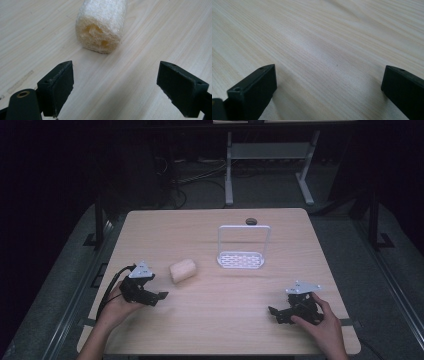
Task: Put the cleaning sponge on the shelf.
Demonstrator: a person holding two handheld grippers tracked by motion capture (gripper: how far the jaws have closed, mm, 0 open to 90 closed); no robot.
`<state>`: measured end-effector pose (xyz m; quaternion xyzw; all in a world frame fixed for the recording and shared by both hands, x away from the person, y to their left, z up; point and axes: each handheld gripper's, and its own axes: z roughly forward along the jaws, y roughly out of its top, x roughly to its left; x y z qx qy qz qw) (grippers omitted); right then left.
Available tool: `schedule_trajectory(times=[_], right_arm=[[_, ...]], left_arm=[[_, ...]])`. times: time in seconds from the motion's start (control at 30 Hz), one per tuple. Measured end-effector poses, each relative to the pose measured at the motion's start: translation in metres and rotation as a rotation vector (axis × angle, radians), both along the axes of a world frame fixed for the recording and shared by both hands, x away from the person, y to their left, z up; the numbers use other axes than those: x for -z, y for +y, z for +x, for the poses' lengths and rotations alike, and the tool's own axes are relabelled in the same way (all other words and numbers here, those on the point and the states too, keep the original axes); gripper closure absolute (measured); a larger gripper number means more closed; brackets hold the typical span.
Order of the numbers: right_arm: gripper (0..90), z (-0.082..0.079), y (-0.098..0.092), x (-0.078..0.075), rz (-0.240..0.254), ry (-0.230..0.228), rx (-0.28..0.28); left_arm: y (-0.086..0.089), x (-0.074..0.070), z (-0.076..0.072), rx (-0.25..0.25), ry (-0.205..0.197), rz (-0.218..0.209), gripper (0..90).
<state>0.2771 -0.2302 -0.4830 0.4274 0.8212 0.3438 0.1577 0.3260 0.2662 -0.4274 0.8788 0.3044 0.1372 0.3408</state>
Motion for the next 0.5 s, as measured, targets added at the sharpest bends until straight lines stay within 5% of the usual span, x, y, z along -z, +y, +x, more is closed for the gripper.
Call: schedule_trajectory(times=[0.5], right_arm=[[0.0, 0.0, 0.0, 0.0, 0.0, 0.0, 0.0]], left_arm=[[-0.008, -0.013, 0.02, 0.005, -0.02, -0.011, 13.6]])
